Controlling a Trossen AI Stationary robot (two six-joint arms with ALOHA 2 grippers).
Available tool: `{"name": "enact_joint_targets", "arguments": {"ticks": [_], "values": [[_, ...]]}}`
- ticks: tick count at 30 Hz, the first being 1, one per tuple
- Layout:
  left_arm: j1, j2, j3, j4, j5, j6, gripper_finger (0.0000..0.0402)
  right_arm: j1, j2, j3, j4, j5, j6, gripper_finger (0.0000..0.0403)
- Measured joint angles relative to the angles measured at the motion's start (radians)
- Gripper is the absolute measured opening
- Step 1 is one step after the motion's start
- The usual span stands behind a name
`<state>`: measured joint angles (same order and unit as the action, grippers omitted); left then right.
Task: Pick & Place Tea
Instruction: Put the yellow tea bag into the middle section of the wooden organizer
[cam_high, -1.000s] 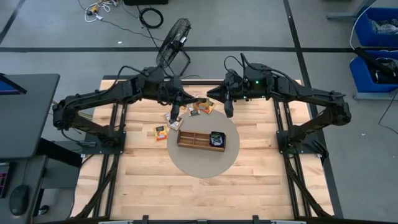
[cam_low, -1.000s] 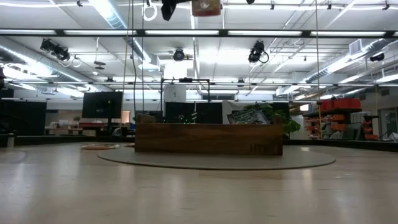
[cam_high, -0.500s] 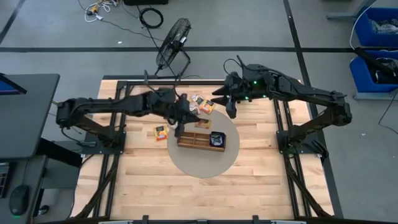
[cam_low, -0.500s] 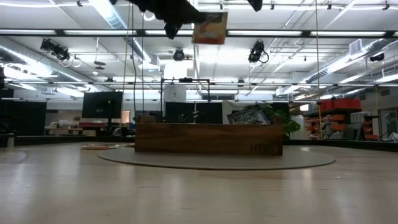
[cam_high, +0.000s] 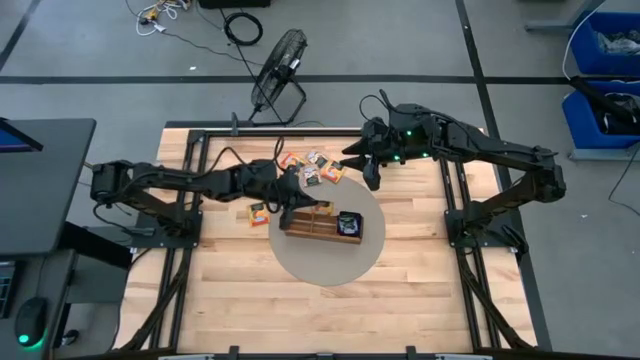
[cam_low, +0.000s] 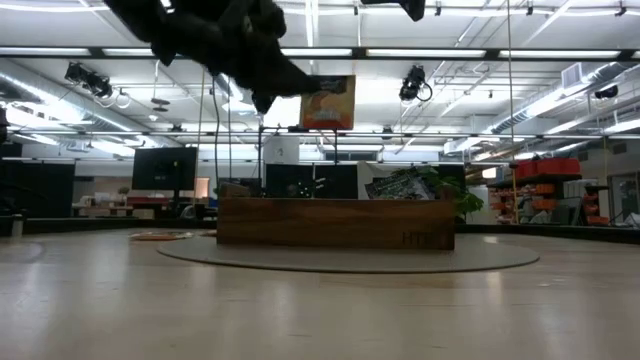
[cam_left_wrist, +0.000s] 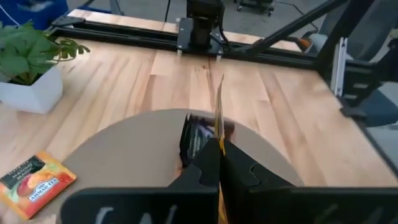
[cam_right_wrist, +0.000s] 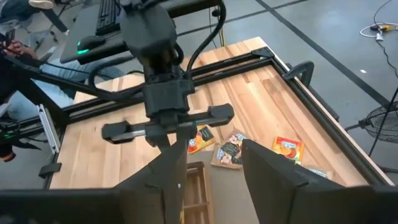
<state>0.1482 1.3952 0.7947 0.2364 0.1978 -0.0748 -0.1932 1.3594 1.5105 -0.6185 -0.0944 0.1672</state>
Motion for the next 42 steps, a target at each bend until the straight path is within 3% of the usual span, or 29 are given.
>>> {"name": "enact_joint_targets", "arguments": {"ticks": [7,15,26,42], "values": [[0.000,0.032,-0.094,0.131,-0.002,0.041,0.0001,0.000,0.000,0.000,-0.024,0.000,0.032,0.0162],[0.000,0.182,-0.098,0.285,0.017,0.043,0.0001,0.001,0.000,0.000,-0.040,0.000,0.078,0.0162],[0.001,0.299,-0.097,0.327,0.017,0.086,0.0001,0.009,0.000,0.000,-0.044,0.000,0.105,0.0162],[0.033,0.309,-0.097,0.300,-0.013,0.132,0.0002,0.008,0.000,-0.001,-0.044,0.011,0.102,0.0162]]}}
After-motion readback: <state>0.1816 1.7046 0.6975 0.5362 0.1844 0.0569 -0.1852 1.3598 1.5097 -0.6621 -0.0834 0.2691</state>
